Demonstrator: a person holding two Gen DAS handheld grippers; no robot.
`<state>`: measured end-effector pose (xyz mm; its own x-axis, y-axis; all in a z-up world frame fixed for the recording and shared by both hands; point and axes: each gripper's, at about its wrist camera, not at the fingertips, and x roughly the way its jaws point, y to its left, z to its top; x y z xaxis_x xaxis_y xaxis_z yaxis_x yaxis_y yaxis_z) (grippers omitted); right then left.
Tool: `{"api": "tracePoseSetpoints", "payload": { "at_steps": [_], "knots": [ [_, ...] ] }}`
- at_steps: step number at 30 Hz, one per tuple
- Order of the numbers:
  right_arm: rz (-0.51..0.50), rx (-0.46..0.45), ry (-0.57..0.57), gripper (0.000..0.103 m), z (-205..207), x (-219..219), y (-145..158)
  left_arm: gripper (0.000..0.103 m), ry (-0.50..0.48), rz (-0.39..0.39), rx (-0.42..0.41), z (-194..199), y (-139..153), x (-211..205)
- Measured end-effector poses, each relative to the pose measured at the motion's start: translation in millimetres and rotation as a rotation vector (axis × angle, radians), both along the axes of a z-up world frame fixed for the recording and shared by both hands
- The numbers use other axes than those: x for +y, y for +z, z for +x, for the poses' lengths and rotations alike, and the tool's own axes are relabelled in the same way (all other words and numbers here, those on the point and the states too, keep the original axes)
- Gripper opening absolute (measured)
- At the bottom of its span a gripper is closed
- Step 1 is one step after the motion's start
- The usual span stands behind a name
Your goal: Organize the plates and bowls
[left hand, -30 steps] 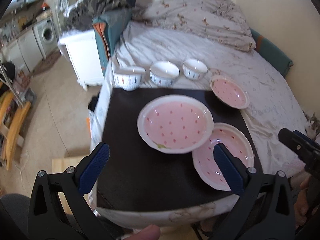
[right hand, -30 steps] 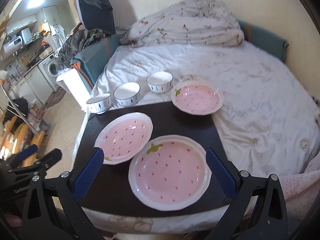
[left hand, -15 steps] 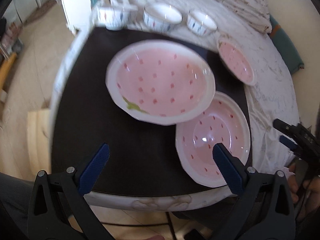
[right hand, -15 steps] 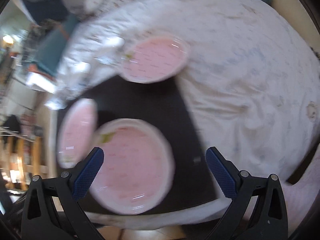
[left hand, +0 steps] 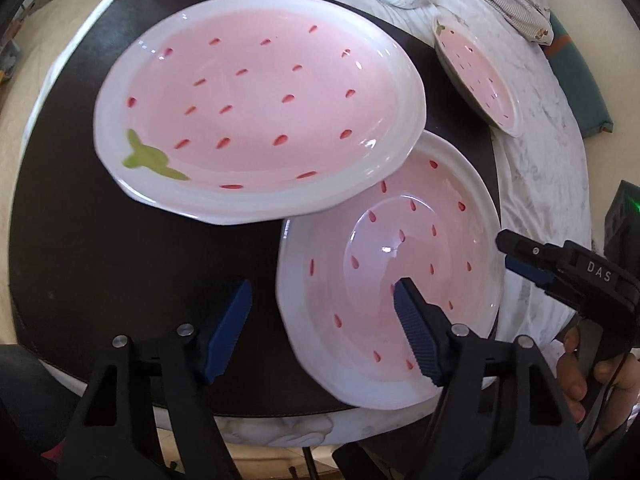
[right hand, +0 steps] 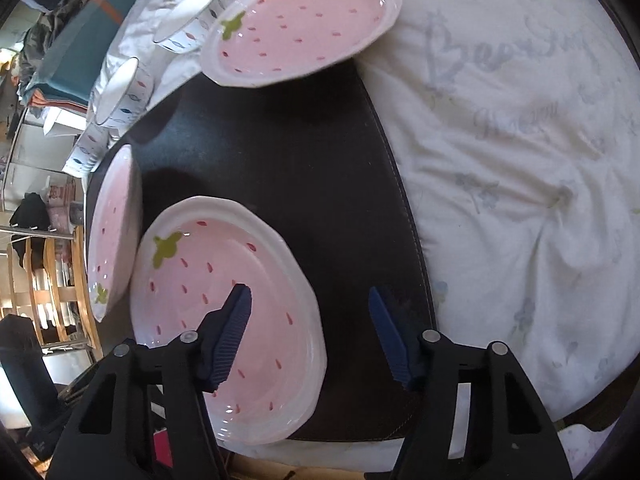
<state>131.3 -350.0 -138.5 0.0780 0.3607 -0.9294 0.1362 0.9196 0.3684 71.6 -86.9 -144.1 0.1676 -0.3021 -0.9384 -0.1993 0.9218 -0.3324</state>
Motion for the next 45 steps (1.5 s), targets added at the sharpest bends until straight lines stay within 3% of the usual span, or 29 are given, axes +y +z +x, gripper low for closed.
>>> {"api": "tracePoseSetpoints", "payload": {
  "at_steps": [2,3,4,6,11,13,14,22,31,38,45],
  "knots": [
    [0.0,0.01,0.01,0.063,0.5,1.7,-3.2,0.062,0.006,-0.011,0.011,2.3,-7.2,-2.9],
    [-0.001,0.014,0.021,0.063,0.1,3.9,-5.6,0.054,0.008,-0.022,0.017,2.5,-12.1,-5.0],
    [0.002,0.018,0.031,0.057,0.0,6.1,-10.0,0.049,0.007,-0.027,0.025,5.0,-15.9,-7.2],
    [-0.001,0.057,0.026,0.044,-2.0,7.4,-21.7,0.048,0.017,-0.027,0.033,6.3,-20.8,-8.5],
    [0.027,0.058,0.033,0.029,-6.8,8.4,-25.6,0.044,0.03,-0.023,-0.004,5.0,-21.2,-8.5],
    [0.022,0.042,0.067,0.023,-10.0,13.9,-24.2,0.025,0.04,0.008,-0.012,2.2,-21.8,-6.0],
    [0.008,0.03,0.081,0.023,-10.7,15.5,-22.3,0.021,0.04,0.029,-0.009,1.2,-21.5,-3.0],
    [-0.031,-0.022,0.115,0.02,-16.4,18.0,-9.1,0.018,0.032,0.001,0.008,-0.6,-19.0,-3.5],
    [0.004,-0.087,0.018,0.013,-40.6,-16.3,13.6,0.016,-0.054,-0.05,-0.014,-18.7,-5.2,-34.7],
    [0.034,-0.176,0.005,0.013,-58.4,-39.0,33.3,0.015,-0.085,-0.029,-0.104,-18.3,28.2,-42.7],
    [0.091,-0.279,0.017,0.013,-54.1,-33.0,54.5,0.013,-0.093,0.012,-0.194,-2.5,65.7,-25.2]
  ]
}}
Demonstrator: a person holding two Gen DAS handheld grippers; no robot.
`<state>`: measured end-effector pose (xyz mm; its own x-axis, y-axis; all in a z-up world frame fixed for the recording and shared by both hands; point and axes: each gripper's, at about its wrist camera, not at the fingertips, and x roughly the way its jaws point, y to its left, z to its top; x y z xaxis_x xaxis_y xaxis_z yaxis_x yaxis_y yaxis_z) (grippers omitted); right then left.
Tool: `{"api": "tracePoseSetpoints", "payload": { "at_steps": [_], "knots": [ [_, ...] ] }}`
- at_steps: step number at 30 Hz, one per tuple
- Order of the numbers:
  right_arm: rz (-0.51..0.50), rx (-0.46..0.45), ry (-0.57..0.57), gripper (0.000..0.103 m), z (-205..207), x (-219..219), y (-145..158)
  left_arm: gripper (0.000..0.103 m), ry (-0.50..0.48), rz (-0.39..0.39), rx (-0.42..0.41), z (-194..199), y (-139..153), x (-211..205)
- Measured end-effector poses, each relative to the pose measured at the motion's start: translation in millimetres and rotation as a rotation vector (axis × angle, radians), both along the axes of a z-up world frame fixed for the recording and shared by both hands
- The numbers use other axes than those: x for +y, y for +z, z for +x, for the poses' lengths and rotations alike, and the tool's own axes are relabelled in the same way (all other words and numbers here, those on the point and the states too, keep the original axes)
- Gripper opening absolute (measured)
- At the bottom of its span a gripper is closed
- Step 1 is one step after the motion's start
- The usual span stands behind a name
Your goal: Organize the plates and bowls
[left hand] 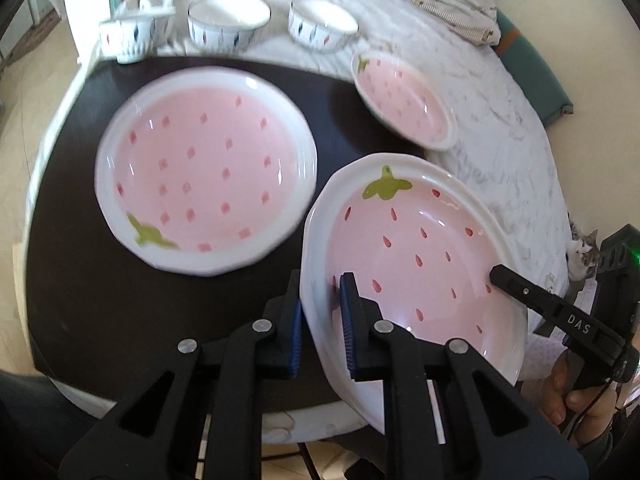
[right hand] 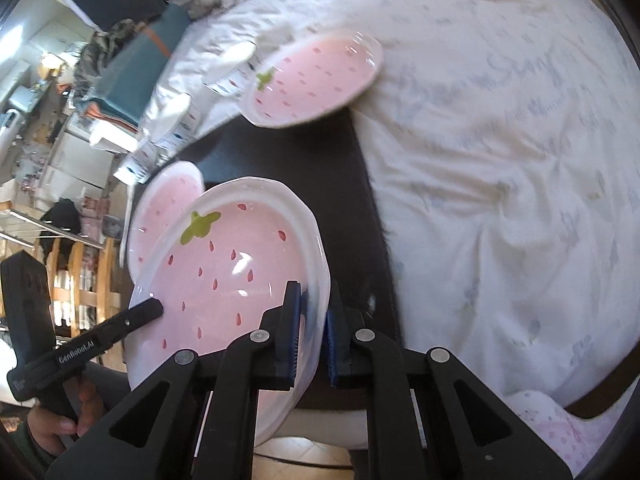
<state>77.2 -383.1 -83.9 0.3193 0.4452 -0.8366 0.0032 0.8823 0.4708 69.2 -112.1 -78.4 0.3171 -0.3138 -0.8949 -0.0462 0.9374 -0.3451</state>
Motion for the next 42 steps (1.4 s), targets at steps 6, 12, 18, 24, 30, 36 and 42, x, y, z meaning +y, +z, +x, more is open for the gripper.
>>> {"api": "tracePoseSetpoints", "payload": {
  "at_steps": [6,12,18,24,30,36,42],
  "knots": [
    [0.032,-0.065,0.025,0.013,11.1,18.7,17.2,0.013,0.072,0.002,-0.04,11.1,19.3,30.0],
    [0.027,-0.11,0.05,0.013,32.8,48.5,30.9,0.013,0.08,0.021,-0.077,25.4,30.8,54.4],
    [0.026,-0.132,0.086,0.013,54.2,83.2,37.5,0.013,0.092,0.044,-0.085,43.0,39.0,87.9],
    [0.042,-0.131,0.101,0.013,72.1,114.7,33.7,0.013,0.107,0.07,-0.077,58.6,37.9,115.3],
    [0.037,-0.111,0.12,0.013,92.8,144.2,22.4,0.014,0.148,0.086,-0.05,79.0,20.9,141.7],
    [0.025,-0.077,0.124,0.013,111.3,167.1,6.5,0.015,0.167,0.1,-0.027,97.7,0.5,157.2],
    [0.004,-0.034,0.117,0.013,124.2,176.9,-10.4,0.016,0.177,0.108,0.006,106.6,-23.9,162.7]
  ]
}}
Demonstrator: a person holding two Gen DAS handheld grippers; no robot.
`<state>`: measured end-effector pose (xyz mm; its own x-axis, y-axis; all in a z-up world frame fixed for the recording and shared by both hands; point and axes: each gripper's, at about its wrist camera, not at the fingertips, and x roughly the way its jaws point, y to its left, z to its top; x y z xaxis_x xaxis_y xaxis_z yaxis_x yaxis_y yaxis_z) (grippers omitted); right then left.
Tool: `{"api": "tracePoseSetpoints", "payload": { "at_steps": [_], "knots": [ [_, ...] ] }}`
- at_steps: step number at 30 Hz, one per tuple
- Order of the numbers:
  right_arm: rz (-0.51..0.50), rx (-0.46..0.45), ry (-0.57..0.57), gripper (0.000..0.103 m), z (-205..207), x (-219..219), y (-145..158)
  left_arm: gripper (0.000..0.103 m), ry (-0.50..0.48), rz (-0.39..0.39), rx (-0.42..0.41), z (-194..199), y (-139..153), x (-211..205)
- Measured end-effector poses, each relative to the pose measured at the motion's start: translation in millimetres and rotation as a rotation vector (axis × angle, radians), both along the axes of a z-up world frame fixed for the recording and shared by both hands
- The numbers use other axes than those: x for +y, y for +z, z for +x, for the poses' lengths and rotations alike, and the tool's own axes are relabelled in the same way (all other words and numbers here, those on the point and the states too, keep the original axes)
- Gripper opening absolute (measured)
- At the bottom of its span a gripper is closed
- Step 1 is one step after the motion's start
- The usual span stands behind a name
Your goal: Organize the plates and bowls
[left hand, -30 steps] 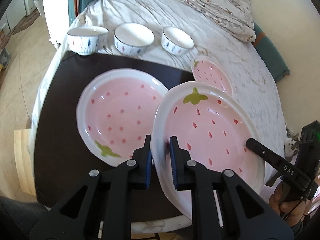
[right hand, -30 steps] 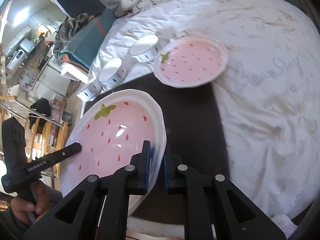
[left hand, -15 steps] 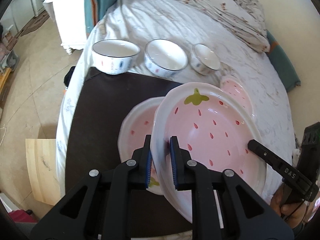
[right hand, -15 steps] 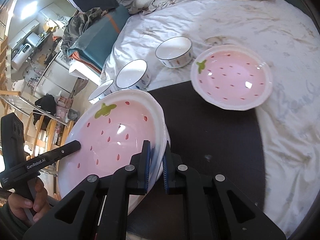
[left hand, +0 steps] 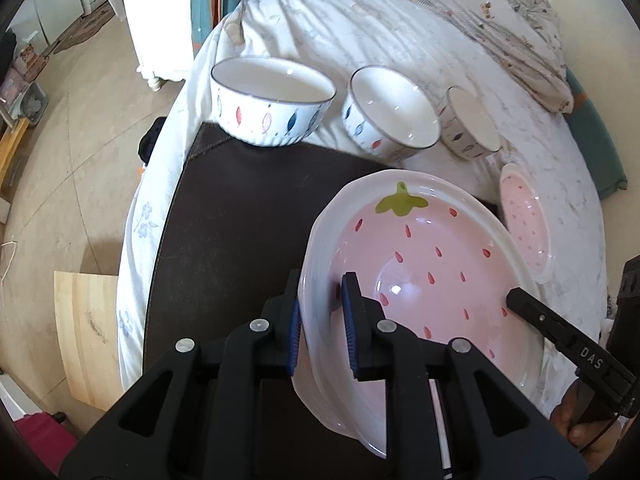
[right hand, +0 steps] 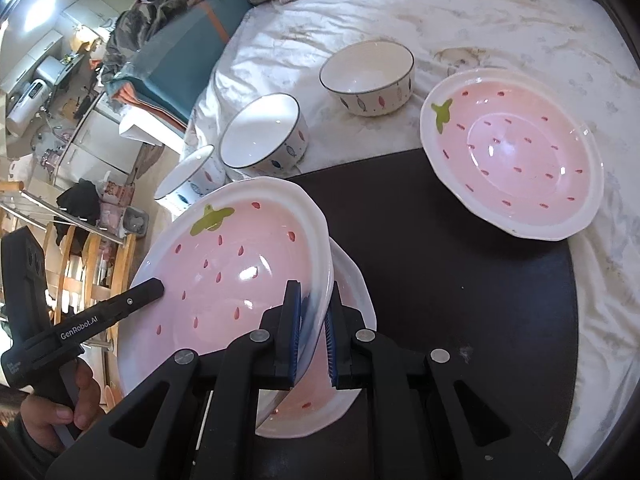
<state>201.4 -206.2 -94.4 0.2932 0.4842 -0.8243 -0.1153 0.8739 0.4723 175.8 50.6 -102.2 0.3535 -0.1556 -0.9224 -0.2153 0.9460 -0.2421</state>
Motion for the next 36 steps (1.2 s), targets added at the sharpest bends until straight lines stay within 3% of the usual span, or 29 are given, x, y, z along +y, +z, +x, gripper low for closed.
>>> {"api": "tracePoseSetpoints", "payload": {
  "at_steps": [4,8,12,23,36],
  "knots": [
    [-0.021,0.025,0.001,0.013,4.0,5.7,-11.1,0.016,0.004,0.012,0.022,4.2,-12.9,2.5],
    [-0.009,0.042,-0.011,0.013,7.1,10.3,-18.7,0.018,0.024,0.057,-0.005,8.9,-13.7,2.9],
    [-0.009,0.044,-0.011,0.013,7.8,12.2,-21.0,0.019,0.025,0.053,-0.009,15.5,-17.9,5.4],
    [-0.034,0.117,-0.025,0.016,8.1,8.8,-44.8,0.021,-0.025,0.107,0.0,16.0,-26.9,-6.1],
    [-0.073,0.163,0.011,0.017,-3.5,10.8,-47.7,0.022,-0.11,0.169,0.018,6.4,-32.6,-16.7]
  ]
}}
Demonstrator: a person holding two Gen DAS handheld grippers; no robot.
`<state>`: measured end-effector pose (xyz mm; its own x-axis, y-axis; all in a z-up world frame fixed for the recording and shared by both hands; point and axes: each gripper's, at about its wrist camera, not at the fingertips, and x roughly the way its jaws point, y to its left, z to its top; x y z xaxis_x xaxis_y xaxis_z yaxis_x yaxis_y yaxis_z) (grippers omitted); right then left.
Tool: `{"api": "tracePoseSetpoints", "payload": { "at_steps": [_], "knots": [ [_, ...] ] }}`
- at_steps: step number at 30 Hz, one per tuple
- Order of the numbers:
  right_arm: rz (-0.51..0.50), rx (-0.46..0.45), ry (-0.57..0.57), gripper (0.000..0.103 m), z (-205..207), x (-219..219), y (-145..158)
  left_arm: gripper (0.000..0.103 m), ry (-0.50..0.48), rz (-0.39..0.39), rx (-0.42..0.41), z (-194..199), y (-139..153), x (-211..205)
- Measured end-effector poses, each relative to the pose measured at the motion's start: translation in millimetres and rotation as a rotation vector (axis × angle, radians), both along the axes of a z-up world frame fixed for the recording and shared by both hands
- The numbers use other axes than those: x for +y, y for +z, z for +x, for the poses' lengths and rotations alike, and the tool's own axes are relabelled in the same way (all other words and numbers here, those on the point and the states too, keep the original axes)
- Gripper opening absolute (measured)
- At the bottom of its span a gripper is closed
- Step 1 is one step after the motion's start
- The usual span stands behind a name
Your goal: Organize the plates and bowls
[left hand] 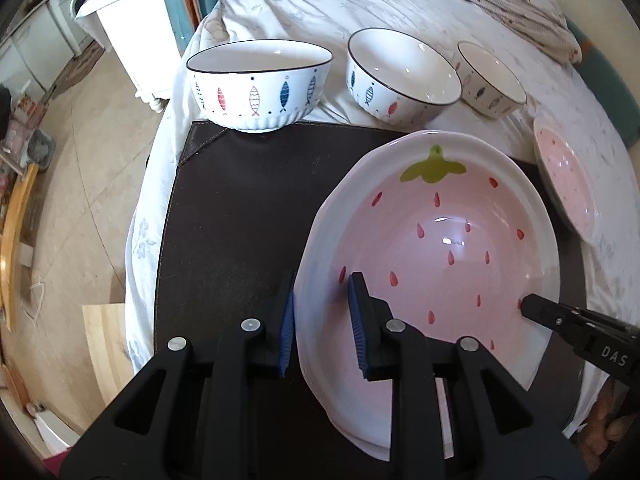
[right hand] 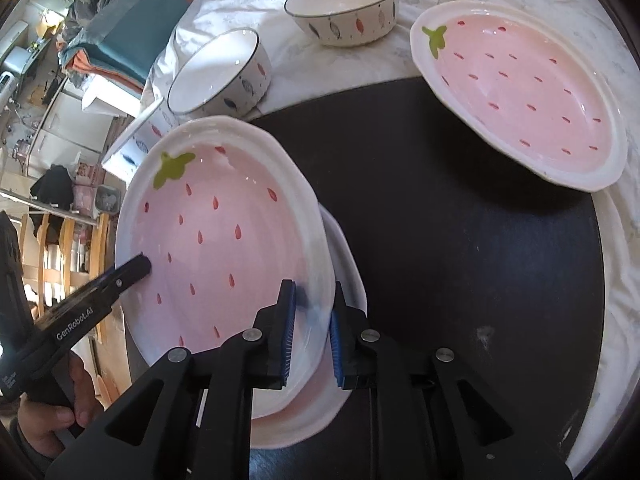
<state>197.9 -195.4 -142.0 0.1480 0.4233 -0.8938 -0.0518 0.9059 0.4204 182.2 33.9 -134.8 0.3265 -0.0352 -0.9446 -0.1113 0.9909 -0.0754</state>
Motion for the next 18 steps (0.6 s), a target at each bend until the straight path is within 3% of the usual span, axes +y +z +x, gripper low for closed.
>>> {"api": "tracePoseSetpoints", "payload": {
  "at_steps": [14,18],
  "knots": [
    [0.021,0.028,-0.021,0.016,-15.2,-8.8,3.2,0.024,-0.038,0.033,0.038,-8.6,-9.2,-14.0],
    [0.034,0.043,-0.031,0.015,-19.3,-14.0,4.1,0.03,-0.061,0.047,0.063,-12.3,-13.0,-21.8]
  ]
}}
